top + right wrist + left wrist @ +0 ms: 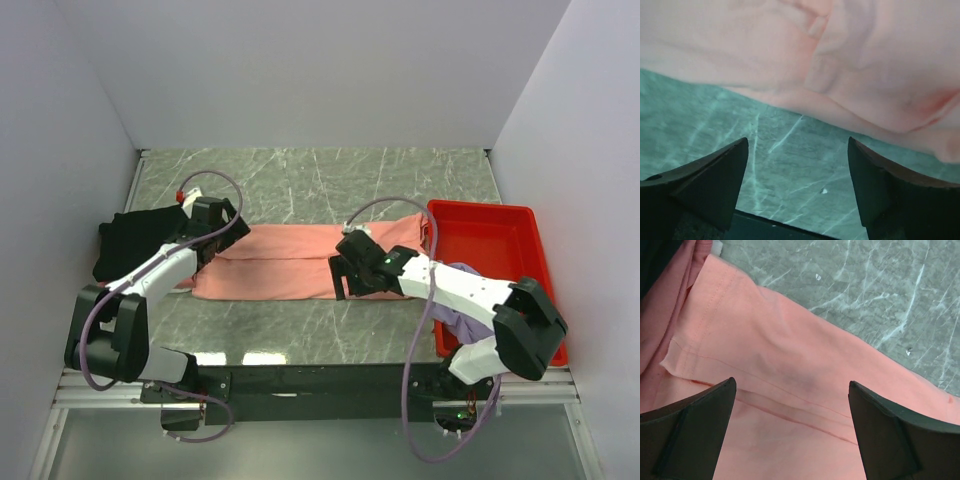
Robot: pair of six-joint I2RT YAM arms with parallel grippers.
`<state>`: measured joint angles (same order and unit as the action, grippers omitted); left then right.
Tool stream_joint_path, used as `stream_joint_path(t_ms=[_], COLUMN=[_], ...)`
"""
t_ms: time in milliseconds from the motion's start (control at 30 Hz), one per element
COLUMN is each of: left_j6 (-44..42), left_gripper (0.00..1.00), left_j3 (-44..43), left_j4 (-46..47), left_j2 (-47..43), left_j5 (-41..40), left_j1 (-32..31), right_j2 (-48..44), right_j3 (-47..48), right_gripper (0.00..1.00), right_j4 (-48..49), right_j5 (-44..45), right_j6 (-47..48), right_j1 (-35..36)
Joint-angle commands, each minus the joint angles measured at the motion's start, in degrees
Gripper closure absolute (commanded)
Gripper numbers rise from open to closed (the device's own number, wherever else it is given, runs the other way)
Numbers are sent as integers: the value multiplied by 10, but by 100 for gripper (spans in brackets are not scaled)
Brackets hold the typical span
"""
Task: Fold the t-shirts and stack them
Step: Fold the tshirt
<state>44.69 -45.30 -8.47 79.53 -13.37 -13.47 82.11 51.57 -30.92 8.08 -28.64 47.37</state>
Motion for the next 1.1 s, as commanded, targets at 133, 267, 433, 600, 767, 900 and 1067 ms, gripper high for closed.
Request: stream_joint_path(t_ms=[133, 267, 433, 600, 767, 900, 1067], left_j6=[6, 10, 27, 30, 35, 43, 49], left_gripper=[1, 0, 0, 1, 1, 0, 1], left_j3=[-1, -13, -37, -27, -32, -17, -15], left_j4=[5, 6, -9, 7, 5, 9, 0], left_j2=[-17, 11, 55, 71, 99, 110, 116], left_j5=[1, 4, 4, 8, 11, 4, -10], left_j1=[-1, -1, -1, -1, -1, -1, -2], right_j2=[-28, 23, 133, 173, 147, 105, 47], right_j3=[80, 99, 151, 148, 101, 48, -16], right_gripper=[11, 10, 10, 10, 10, 10, 10], right_j4=[-12, 25, 17, 9, 2, -18, -37], right_j5=[54, -6, -16, -17, -3, 15, 26], right_j6=[-9, -12, -17, -25, -34, -39, -55], right_j1=[-65, -139, -178, -185, -191, -190, -190])
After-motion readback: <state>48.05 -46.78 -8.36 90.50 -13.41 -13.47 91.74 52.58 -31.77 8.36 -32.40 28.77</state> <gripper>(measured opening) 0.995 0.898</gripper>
